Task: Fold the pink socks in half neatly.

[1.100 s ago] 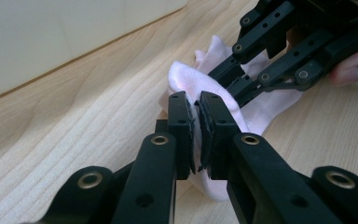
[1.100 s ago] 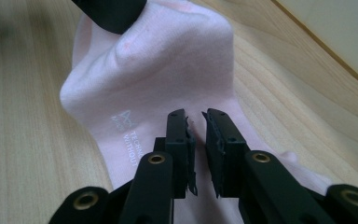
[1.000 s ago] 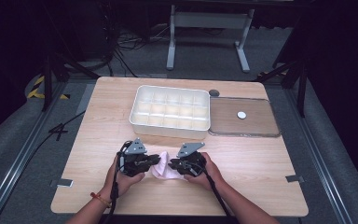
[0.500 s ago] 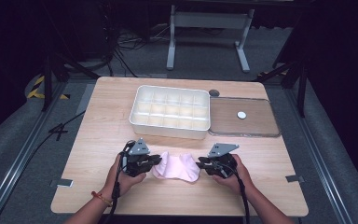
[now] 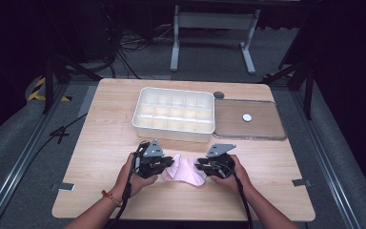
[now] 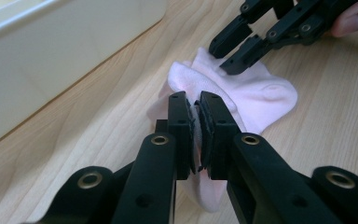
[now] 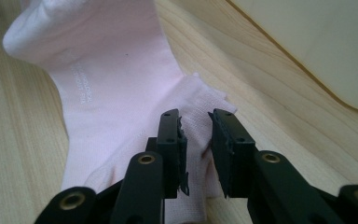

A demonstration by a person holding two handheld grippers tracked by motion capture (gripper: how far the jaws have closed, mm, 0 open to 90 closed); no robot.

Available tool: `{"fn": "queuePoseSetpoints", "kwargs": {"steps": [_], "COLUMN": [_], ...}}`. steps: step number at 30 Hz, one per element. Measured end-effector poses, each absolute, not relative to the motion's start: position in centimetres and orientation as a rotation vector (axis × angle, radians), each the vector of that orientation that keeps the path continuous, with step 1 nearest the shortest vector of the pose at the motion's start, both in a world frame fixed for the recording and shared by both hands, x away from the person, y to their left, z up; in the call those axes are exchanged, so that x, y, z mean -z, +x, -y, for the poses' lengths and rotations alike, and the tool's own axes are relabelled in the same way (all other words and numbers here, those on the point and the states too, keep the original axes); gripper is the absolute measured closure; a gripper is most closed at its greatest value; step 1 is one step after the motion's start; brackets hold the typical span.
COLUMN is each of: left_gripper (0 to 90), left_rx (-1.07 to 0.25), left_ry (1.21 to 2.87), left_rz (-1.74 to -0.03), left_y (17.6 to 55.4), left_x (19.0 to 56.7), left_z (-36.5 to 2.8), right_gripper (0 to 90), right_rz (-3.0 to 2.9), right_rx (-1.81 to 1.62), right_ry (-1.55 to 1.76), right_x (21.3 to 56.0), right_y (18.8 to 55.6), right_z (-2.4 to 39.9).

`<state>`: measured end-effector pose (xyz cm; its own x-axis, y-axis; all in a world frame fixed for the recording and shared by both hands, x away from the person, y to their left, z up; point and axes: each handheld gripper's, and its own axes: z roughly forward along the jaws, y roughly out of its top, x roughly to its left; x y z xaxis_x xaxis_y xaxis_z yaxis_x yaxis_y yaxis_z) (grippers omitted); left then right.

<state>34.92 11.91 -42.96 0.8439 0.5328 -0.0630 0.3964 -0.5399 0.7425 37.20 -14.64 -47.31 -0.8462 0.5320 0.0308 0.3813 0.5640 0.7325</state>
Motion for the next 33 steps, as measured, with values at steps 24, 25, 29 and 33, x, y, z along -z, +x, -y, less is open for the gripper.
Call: {"fn": "queuePoseSetpoints", "kwargs": {"steps": [24,25,29,33], "left_gripper": [83.6,83.6,83.6,83.6], "left_rx": [-0.230,-0.230,-0.225,-0.225], "left_ry": [2.282,2.282,2.284,2.299], "left_rz": [-0.609,-0.609,-0.613,-0.613], "left_y": [35.7,35.7,35.8,35.9], "left_x": [43.1,43.1,43.0,43.1], "left_z": [-8.2,-8.2,-8.3,-8.2], "right_gripper": [76.0,74.8,70.8,74.1], "right_rz": [-2.586,-2.584,-2.540,-2.543], "right_rx": [-1.208,-1.208,-1.228,-1.192], "right_ry": [0.839,0.834,0.845,0.881], "right_x": [47.6,47.6,46.7,46.8], "right_y": [37.9,37.9,37.9,38.1], "right_z": [15.4,15.3,15.9,16.3]}}
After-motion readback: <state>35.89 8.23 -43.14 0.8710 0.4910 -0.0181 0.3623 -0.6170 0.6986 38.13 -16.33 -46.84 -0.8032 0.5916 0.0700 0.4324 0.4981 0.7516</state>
